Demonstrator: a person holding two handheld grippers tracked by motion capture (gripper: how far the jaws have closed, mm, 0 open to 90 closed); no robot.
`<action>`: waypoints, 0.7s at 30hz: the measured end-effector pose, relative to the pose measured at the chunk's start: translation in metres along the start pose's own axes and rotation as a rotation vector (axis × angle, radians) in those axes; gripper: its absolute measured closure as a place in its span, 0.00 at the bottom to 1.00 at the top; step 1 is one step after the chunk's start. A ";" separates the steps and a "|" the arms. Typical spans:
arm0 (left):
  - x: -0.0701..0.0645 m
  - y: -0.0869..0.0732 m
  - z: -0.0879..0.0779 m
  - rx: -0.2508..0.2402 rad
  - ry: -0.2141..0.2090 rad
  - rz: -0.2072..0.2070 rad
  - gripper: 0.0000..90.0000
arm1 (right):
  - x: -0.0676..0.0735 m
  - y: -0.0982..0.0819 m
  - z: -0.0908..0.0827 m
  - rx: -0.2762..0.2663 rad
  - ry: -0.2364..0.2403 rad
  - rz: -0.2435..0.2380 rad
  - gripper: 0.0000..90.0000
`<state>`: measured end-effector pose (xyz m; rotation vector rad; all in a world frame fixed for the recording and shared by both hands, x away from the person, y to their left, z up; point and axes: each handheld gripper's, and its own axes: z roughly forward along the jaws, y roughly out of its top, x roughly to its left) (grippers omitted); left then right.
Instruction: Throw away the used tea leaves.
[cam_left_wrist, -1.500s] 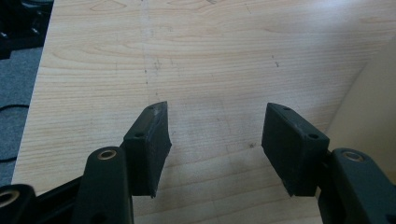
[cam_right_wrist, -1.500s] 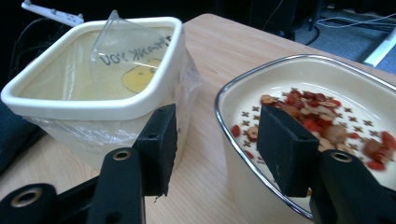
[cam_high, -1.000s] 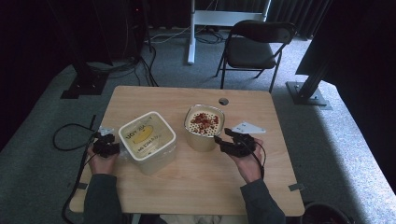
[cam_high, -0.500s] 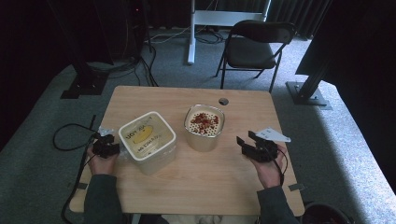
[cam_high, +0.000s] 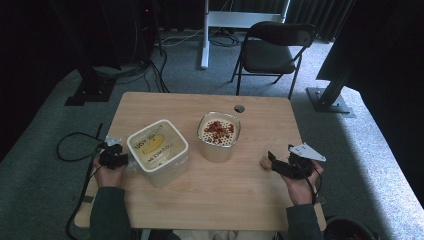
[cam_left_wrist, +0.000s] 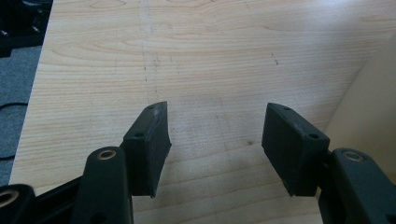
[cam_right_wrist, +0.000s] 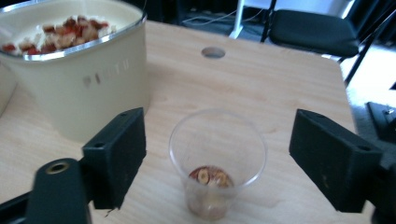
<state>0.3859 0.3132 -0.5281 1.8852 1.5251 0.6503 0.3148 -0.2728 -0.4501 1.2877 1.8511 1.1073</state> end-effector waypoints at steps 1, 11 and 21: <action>0.000 0.000 0.000 0.000 0.000 0.000 0.47 | 0.000 -0.002 0.001 0.005 0.010 0.002 0.18; 0.000 0.000 0.000 0.000 0.001 0.001 0.47 | -0.002 -0.031 0.022 0.027 -0.014 0.017 0.15; 0.000 0.000 0.000 0.000 0.000 0.001 0.47 | -0.007 -0.046 0.039 0.022 0.004 0.020 0.17</action>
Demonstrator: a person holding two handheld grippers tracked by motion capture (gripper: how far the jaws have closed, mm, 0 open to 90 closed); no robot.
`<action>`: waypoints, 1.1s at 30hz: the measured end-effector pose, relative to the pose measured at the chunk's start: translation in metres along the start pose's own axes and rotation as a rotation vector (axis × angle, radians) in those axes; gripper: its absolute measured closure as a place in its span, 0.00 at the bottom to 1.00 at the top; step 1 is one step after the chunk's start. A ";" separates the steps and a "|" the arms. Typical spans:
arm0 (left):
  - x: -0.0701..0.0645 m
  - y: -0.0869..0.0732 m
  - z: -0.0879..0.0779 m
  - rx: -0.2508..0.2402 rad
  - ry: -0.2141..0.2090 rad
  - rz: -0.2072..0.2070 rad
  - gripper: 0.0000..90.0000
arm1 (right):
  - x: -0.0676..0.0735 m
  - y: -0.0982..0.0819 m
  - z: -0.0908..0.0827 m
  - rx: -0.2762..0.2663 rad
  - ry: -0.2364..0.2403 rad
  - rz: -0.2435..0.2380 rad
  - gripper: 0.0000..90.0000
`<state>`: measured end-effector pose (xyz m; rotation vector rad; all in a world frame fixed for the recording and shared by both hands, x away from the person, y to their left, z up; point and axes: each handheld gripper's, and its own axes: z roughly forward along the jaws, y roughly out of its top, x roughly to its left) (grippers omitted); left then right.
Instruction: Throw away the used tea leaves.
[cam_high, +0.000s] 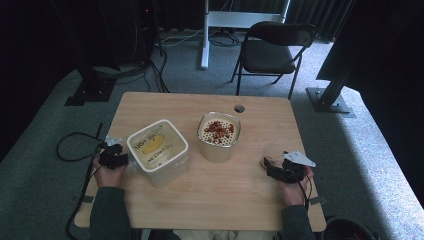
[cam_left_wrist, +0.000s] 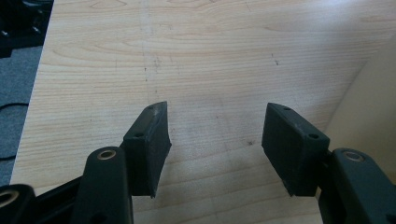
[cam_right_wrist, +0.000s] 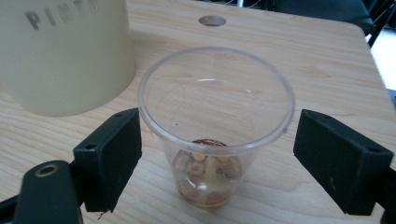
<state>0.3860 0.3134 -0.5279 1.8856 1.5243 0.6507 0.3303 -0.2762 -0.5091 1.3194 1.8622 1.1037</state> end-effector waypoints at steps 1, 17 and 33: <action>0.000 0.000 0.000 0.000 0.000 0.000 0.47 | 0.000 -0.001 0.003 0.003 0.002 -0.005 0.17; 0.001 0.000 0.000 -0.001 0.000 -0.003 0.47 | -0.005 -0.004 0.025 -0.060 0.077 0.034 0.31; 0.001 0.000 0.000 -0.001 -0.001 -0.002 0.47 | -0.002 0.021 0.013 -0.100 0.084 0.026 0.37</action>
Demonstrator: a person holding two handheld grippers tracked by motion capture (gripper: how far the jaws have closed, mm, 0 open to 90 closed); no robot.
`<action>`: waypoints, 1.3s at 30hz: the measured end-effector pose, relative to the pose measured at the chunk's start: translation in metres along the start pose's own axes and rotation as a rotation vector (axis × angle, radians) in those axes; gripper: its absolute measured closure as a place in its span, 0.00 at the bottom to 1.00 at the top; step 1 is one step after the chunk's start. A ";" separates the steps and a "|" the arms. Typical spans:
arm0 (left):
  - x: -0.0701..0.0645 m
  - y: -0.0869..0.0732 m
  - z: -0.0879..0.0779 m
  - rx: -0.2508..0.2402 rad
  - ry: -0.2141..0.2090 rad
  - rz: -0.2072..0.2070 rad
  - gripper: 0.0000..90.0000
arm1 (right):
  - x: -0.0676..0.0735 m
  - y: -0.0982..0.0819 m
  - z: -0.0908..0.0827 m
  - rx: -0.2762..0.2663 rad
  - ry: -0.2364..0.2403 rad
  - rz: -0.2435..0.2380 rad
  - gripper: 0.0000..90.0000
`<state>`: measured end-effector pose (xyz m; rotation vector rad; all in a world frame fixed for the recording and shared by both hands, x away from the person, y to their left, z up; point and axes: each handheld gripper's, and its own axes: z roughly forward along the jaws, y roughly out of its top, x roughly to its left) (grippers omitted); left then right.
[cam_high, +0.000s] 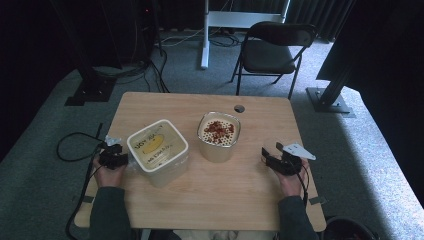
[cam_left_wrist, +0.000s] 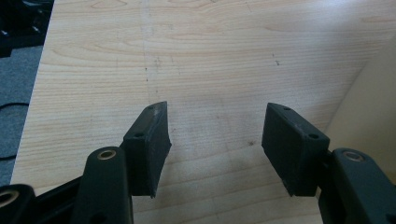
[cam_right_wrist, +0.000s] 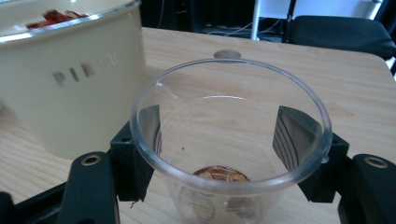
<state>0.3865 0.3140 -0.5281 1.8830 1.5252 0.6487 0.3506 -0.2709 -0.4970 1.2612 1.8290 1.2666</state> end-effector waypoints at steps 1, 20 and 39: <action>0.000 0.000 0.000 0.001 0.000 0.000 0.47 | 0.001 0.003 0.000 -0.002 0.005 -0.005 0.37; -0.001 0.001 0.001 0.001 -0.001 0.007 0.47 | 0.018 0.050 0.005 -0.016 0.017 -0.100 0.37; -0.002 0.001 0.000 -0.001 -0.002 0.007 0.47 | 0.029 0.092 0.027 -0.012 -0.026 -0.145 0.37</action>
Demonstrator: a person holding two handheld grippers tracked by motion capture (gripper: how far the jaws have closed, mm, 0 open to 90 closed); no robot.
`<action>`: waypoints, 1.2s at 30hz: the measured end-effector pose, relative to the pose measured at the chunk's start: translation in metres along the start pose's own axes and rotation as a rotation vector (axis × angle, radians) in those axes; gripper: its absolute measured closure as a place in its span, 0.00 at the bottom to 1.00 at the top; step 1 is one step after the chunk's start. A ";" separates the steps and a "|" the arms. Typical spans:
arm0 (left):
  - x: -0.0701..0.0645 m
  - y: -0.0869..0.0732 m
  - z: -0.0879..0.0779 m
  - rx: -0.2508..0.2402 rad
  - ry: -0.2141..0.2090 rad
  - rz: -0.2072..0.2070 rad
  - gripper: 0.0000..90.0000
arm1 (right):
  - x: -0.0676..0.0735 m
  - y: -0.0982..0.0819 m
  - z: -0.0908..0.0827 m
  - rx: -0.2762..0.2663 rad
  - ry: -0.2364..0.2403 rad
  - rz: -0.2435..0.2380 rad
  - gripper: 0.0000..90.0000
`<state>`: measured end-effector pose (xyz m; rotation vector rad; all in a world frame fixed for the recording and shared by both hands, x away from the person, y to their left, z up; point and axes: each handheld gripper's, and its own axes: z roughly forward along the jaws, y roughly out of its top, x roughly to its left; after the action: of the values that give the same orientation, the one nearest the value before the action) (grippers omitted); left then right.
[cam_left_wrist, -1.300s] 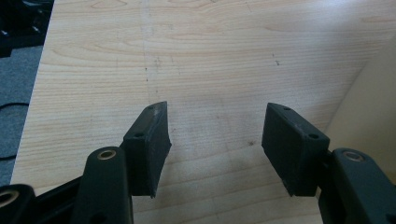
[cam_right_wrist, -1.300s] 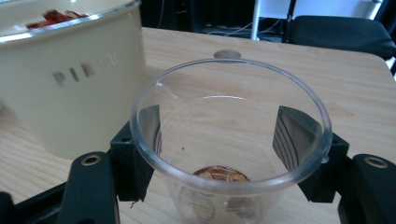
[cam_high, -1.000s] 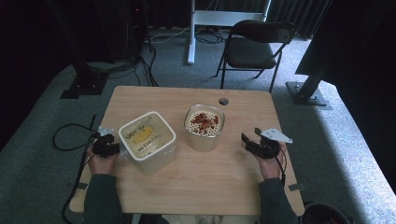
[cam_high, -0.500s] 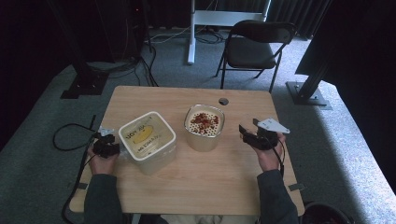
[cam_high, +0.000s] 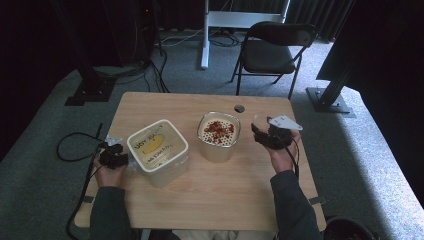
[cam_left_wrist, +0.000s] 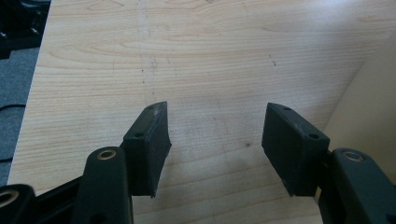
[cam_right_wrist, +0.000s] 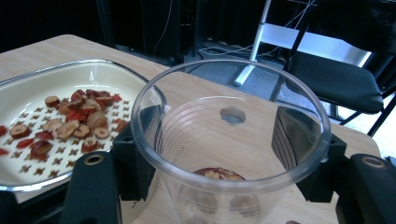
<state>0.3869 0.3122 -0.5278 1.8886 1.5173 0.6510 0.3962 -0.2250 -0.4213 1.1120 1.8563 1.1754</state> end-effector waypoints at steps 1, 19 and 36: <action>0.000 0.000 0.000 0.000 0.000 0.000 0.47 | 0.000 0.002 0.002 0.001 -0.004 -0.004 0.37; 0.000 0.001 0.001 0.003 -0.001 0.003 0.47 | 0.006 0.023 0.029 0.016 0.015 0.014 0.37; 0.001 0.001 0.001 0.002 -0.002 0.003 0.47 | 0.034 0.040 0.050 0.068 -0.018 -0.150 0.37</action>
<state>0.3886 0.3125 -0.5281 1.8927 1.5143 0.6492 0.4369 -0.1670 -0.4064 0.9968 1.9426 1.0211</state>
